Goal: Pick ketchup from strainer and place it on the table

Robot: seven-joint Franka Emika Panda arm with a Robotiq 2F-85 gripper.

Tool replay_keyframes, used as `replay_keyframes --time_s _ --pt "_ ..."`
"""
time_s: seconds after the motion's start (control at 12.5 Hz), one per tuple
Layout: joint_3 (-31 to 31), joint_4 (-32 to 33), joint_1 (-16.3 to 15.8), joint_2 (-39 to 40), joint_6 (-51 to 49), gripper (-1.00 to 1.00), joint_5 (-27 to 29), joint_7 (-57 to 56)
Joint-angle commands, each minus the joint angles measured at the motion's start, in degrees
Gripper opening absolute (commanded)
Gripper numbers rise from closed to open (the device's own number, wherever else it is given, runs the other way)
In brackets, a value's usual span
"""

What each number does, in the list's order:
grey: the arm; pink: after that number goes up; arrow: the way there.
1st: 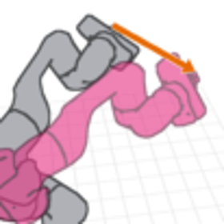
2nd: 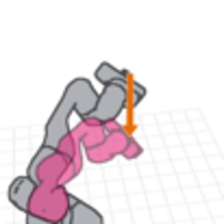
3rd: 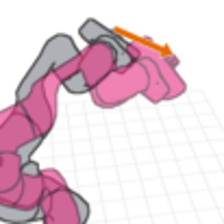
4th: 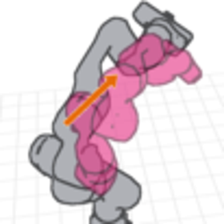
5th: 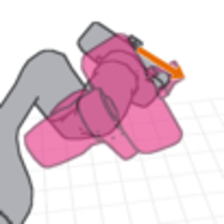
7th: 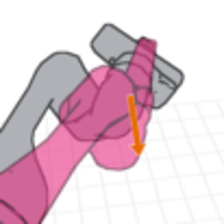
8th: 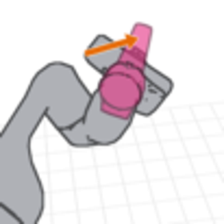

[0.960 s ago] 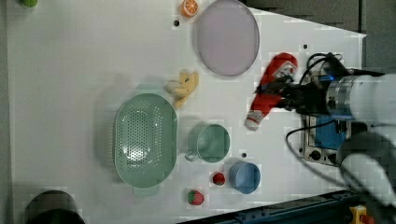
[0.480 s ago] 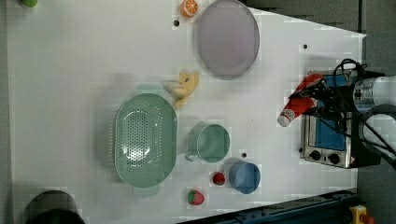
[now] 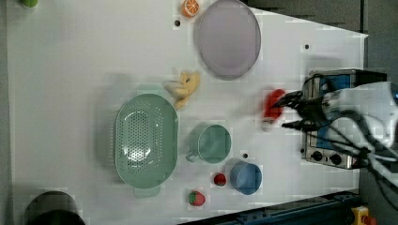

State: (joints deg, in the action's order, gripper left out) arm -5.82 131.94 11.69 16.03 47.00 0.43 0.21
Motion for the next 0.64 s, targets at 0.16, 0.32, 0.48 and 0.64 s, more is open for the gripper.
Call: replay_keyframes --time_s 0.16,0.32,0.48,0.64 --pt "-1.29 -1.75 -1.96 -5.01 -0.59 1.00 0.45 -1.95" --pt "-1.90 -5.19 -2.04 -9.35 -5.76 1.00 0.49 -1.75" --pt "-2.22 -10.29 -2.11 -12.55 -14.08 1.00 0.49 0.41" --pt "-2.72 -16.36 -2.21 -14.56 -20.09 1.00 0.43 0.48"
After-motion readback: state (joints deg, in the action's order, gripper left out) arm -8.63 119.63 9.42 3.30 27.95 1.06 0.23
